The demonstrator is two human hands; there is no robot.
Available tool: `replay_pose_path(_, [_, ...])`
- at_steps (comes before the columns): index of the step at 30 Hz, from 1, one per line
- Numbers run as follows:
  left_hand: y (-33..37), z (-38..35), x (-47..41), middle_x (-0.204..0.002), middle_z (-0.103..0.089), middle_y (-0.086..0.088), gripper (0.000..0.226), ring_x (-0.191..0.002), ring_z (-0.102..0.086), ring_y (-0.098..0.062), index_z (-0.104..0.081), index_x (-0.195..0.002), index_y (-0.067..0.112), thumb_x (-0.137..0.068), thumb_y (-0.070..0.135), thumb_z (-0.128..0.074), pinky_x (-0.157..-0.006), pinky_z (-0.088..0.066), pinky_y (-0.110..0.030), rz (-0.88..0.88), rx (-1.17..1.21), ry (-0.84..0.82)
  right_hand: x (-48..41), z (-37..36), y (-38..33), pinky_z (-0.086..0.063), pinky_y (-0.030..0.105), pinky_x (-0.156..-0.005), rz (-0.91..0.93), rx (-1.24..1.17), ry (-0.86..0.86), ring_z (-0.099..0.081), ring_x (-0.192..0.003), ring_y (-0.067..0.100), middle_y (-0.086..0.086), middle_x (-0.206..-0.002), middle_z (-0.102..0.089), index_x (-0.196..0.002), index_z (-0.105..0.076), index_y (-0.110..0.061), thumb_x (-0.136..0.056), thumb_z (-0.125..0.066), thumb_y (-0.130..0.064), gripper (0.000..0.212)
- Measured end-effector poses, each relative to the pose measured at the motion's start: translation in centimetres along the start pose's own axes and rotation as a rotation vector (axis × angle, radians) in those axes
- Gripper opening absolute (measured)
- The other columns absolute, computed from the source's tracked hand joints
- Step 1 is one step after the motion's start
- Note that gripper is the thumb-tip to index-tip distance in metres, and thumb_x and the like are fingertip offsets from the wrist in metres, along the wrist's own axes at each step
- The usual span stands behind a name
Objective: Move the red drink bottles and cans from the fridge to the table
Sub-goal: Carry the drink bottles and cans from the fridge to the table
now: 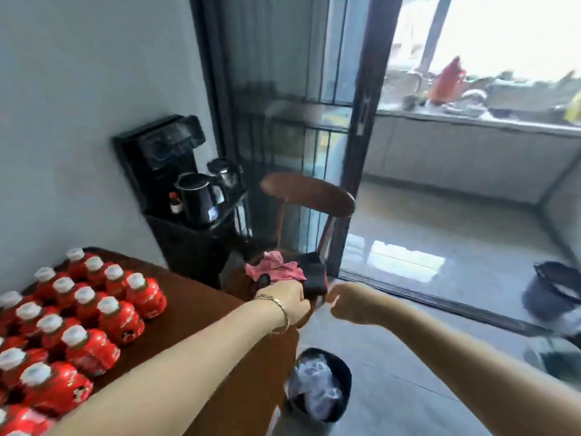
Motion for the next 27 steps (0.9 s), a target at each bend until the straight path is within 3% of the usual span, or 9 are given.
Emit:
replay_pose_path(2, [6.7, -0.4, -1.9, -0.112, -0.064, -0.013, 0.03, -0.102, -0.059, -0.03, -0.061, -0.104, 0.01, -0.092, 0.031, -0.044, -0.082, -0.045, -0.031, -0.1, -0.074, -0.034, 3.1, 1.7, 6.0, -0.043, 0.026, -0.089, -0.099, -0.065, 0.076, -0.056, -0.114, 0.026, 0.009, -0.124, -0.062, -0.123, -0.059, -0.011, -0.09, -0.051, -0.017, 0.034])
replay_pose_path(6, [21.3, -2.8, -5.0, -0.114, -0.063, -0.011, 0.031, -0.106, -0.058, -0.029, -0.059, -0.109, 0.013, -0.092, 0.033, -0.045, -0.086, -0.046, -0.032, -0.277, -0.2, -0.037, 10.3, 4.4, 18.7, -0.042, 0.022, -0.08, -0.292, -0.175, 0.178, -0.06, -0.109, 0.024, 0.007, -0.122, -0.063, -0.12, -0.06, -0.017, -0.089, -0.05, -0.019, 0.033])
replay_pose_path(12, [44.8, -7.8, -6.9, -0.112, -0.064, -0.011, 0.028, -0.097, -0.059, -0.028, -0.063, -0.105, 0.009, -0.089, 0.026, -0.048, -0.08, -0.045, -0.028, -0.522, -0.258, -0.033, 24.8, 9.6, 37.3, -0.046, 0.027, -0.089, -0.525, -0.145, 0.297, -0.059, -0.111, 0.025, 0.009, -0.122, -0.063, -0.118, -0.062, -0.014, -0.089, -0.051, -0.02, 0.032])
replay_pose_path(17, [66.7, -11.6, -4.3, -0.115, -0.064, -0.01, 0.03, -0.106, -0.06, -0.03, -0.062, -0.107, 0.011, -0.091, 0.028, -0.044, -0.082, -0.047, -0.032, -0.848, -0.38, 0.04, 38.1, 13.7, 51.7, -0.049, 0.032, -0.091, -0.775, -0.16, 0.435, -0.059, -0.107, 0.025, 0.009, -0.116, -0.065, -0.114, -0.063, -0.009, -0.089, -0.049, -0.019, 0.03])
replay_pose_path(22, [81.9, -13.0, -2.2, -0.118, -0.062, -0.008, 0.032, -0.11, -0.058, -0.029, -0.061, -0.111, 0.008, -0.095, 0.025, -0.04, -0.086, -0.047, -0.039, -1.096, -0.519, 0.101, 47.1, 15.9, 62.1, -0.049, 0.03, -0.089, -0.968, -0.238, 0.559, -0.058, -0.109, 0.023, 0.002, -0.121, -0.061, -0.113, -0.063, -0.019, -0.089, -0.051, -0.021, 0.027])
replay_pose_path(24, [88.5, -13.7, -2.1, -0.118, -0.061, -0.009, 0.033, -0.109, -0.058, -0.029, -0.06, -0.111, 0.009, -0.095, 0.029, -0.041, -0.087, -0.047, -0.039, -1.182, -0.497, 0.102, 51.0, 16.9, 66.4, -0.048, 0.029, -0.084, -1.067, -0.247, 0.608, -0.058, -0.111, 0.025, 0.004, -0.122, -0.061, -0.114, -0.063, -0.016, -0.089, -0.049, -0.017, 0.029])
replay_pose_path(27, [97.6, -15.0, -1.8, -0.109, -0.064, -0.007, 0.03, -0.101, -0.06, -0.028, -0.061, -0.103, 0.011, -0.094, 0.033, -0.042, -0.081, -0.047, -0.035, -1.3, -0.474, 0.104, 56.4, 18.2, 72.4, -0.049, 0.034, -0.089, -1.202, -0.261, 0.66, -0.058, -0.112, 0.029, 0.011, -0.122, -0.062, -0.113, -0.064, -0.01, -0.088, -0.048, -0.014, 0.03])
Point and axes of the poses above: each hand's wrist, its own x-axis away from the middle knuckle, its own z-axis out of the back of the hand, y = z × x, the point moved 2 cm from there along -x, towards the middle knuckle
